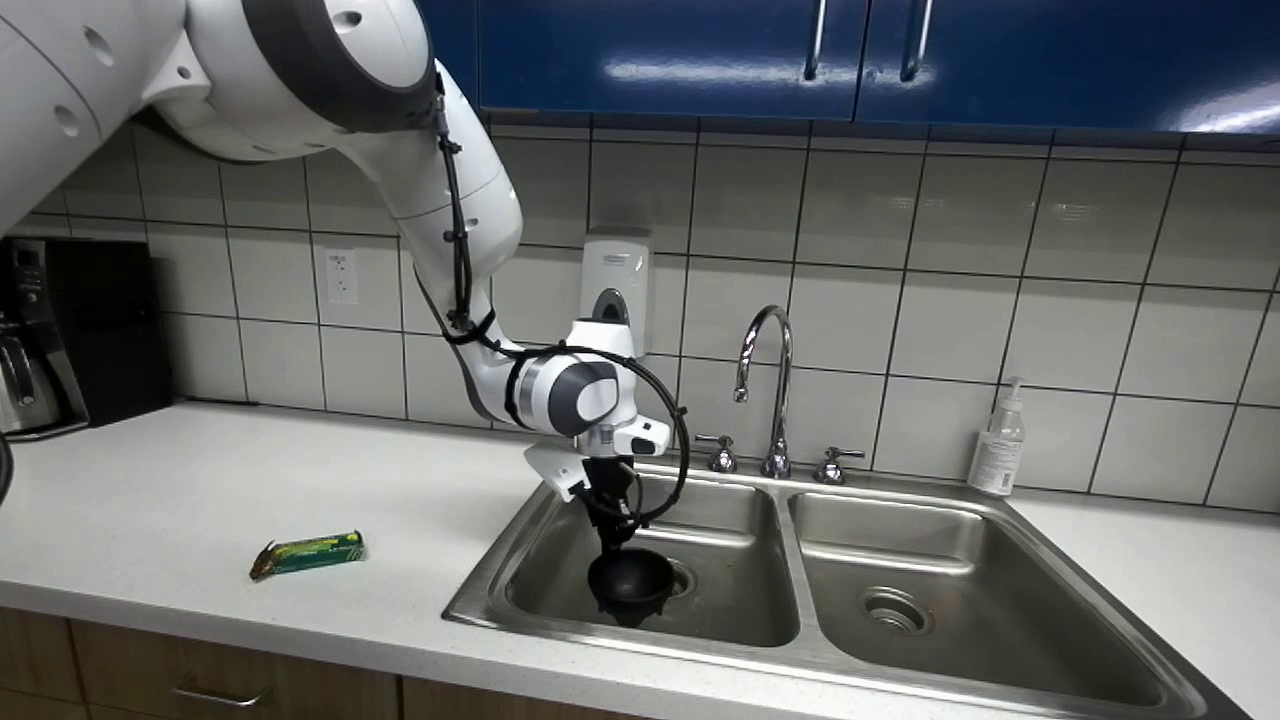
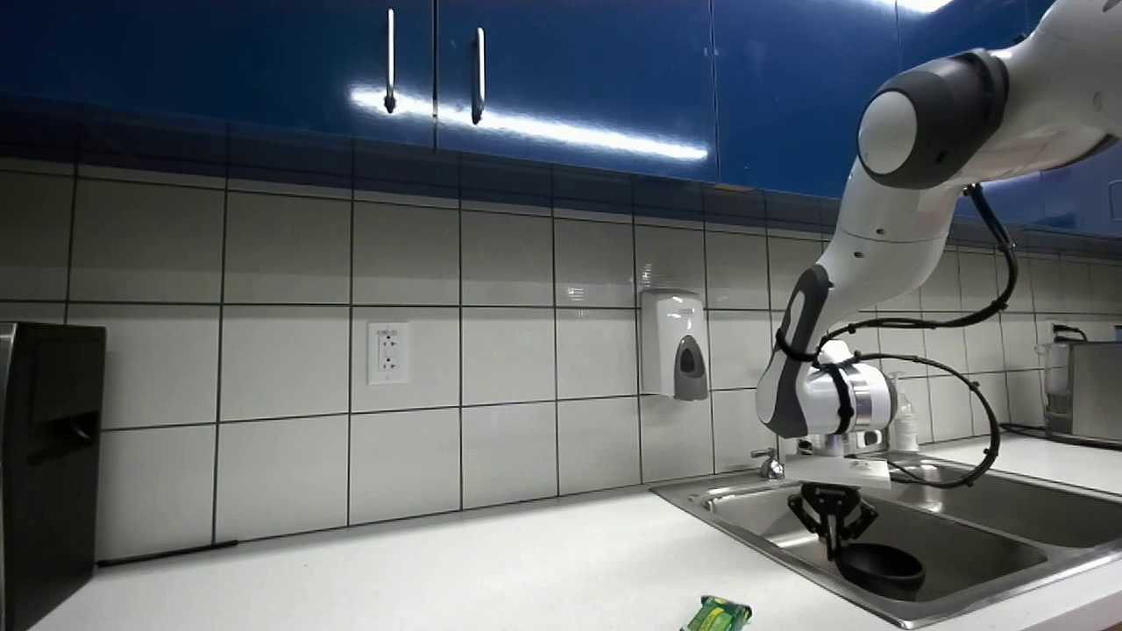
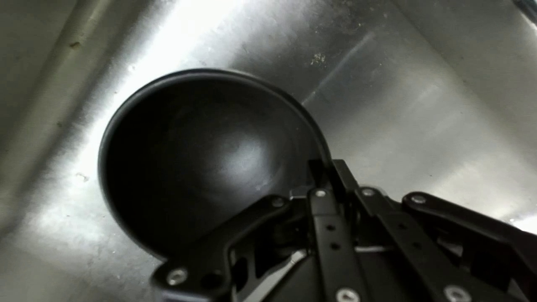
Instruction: Pick the black bowl and put it in the sink
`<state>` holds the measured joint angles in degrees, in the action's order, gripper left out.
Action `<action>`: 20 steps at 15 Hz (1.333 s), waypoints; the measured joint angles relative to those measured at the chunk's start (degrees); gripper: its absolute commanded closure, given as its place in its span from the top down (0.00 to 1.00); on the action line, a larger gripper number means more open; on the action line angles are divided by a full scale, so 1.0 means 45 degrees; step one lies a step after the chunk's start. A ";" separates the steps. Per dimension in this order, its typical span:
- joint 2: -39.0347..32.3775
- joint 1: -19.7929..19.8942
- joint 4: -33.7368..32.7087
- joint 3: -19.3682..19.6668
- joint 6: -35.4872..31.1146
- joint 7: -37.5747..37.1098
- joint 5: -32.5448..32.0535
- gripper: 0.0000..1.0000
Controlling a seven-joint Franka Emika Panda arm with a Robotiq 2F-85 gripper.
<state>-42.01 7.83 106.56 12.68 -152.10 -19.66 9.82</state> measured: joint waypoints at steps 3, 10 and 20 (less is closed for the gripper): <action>-0.0230 0.0042 -0.0061 0.0000 -0.0070 -0.0004 0.0160 0.02; -0.0799 0.0183 -0.0239 -0.0006 -0.0127 -0.0004 0.0634 0.02; -0.1111 0.0291 -0.0496 -0.0018 -0.0125 -0.0005 0.0973 0.40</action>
<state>-47.01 9.14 104.33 12.60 -152.66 -19.68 14.20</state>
